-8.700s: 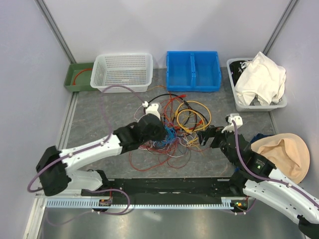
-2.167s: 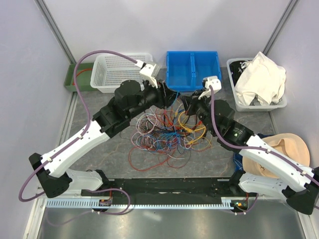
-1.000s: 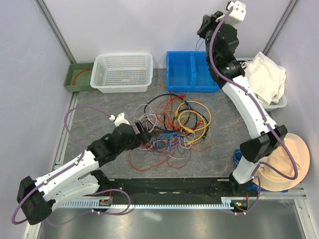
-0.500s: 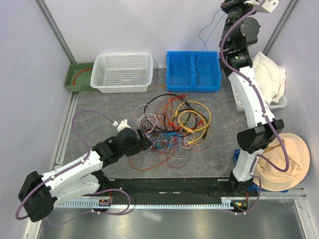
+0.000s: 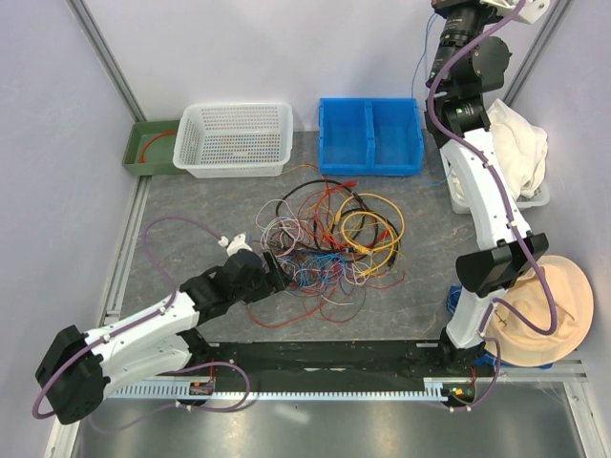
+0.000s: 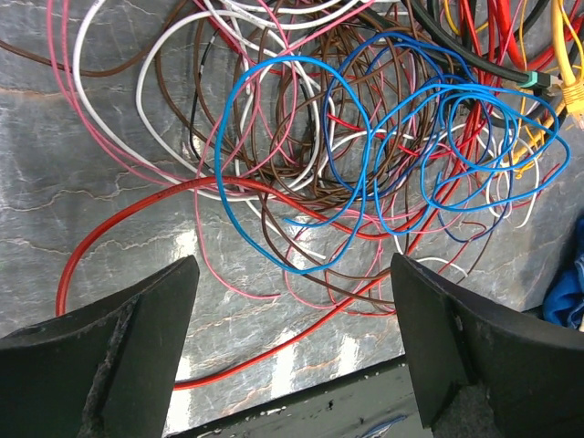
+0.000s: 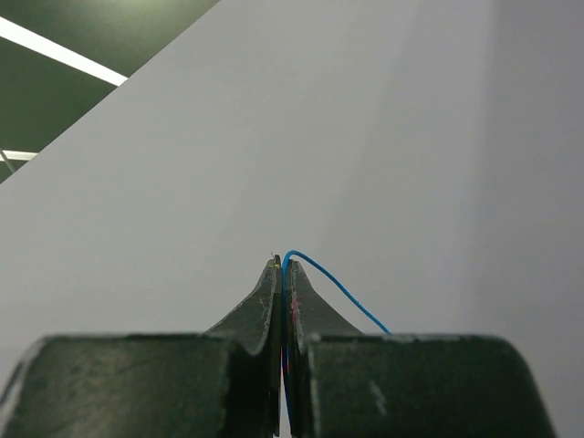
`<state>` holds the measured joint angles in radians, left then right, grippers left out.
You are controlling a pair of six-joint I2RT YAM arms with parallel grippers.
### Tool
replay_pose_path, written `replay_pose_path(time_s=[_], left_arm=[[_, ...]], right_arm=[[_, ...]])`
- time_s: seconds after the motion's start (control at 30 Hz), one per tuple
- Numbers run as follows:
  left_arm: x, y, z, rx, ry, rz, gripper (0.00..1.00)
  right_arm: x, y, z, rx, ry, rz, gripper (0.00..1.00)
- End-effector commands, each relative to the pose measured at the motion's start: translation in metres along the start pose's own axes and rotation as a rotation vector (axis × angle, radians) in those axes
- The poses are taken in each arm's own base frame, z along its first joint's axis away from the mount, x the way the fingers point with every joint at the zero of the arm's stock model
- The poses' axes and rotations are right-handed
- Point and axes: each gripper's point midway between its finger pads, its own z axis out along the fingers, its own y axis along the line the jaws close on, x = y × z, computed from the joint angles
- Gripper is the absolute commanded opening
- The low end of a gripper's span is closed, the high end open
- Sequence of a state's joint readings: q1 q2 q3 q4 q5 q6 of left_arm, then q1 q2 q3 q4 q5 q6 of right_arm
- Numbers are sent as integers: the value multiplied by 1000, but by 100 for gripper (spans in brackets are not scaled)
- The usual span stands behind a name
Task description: Untangle the cables
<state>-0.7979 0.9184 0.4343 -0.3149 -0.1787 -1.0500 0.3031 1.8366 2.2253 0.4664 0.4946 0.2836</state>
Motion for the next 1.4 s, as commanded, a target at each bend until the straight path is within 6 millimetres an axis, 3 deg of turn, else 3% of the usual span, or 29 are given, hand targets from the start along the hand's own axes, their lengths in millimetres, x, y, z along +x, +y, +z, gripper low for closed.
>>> replay_pose_path(time_s=[0.0, 0.3, 0.4, 0.47, 0.5, 0.57, 0.7, 0.9, 1.2, 1.37], left_arm=[[-2, -8, -1, 47, -14, -44, 92], [-4, -11, -2, 67, -24, -33, 91], [-7, -14, -4, 79, -34, -15, 91], [-9, -17, -5, 92, -40, -5, 91], [-11, -19, -7, 99, -45, -5, 91], [-11, -20, -6, 108, -51, -3, 91], [-13, -18, -3, 106, -66, 4, 91], [-9, -16, 7, 86, -52, 16, 91], [2, -17, 20, 60, 16, 28, 91], [3, -15, 22, 61, 14, 19, 91]], right_arm=[[-9, -6, 4, 10, -33, 3, 0], [36, -25, 12, 38, -3, -19, 0], [60, -39, 16, 53, 13, -29, 0], [64, -44, 20, 56, 7, -25, 0], [77, -48, 20, 58, 19, -24, 0], [79, -52, 24, 57, 7, -15, 0], [103, -65, 26, 67, 19, -9, 0], [124, -87, 28, 87, 36, -10, 0], [190, -126, 11, 115, 161, -43, 0], [239, -157, -7, 159, 264, -82, 0]])
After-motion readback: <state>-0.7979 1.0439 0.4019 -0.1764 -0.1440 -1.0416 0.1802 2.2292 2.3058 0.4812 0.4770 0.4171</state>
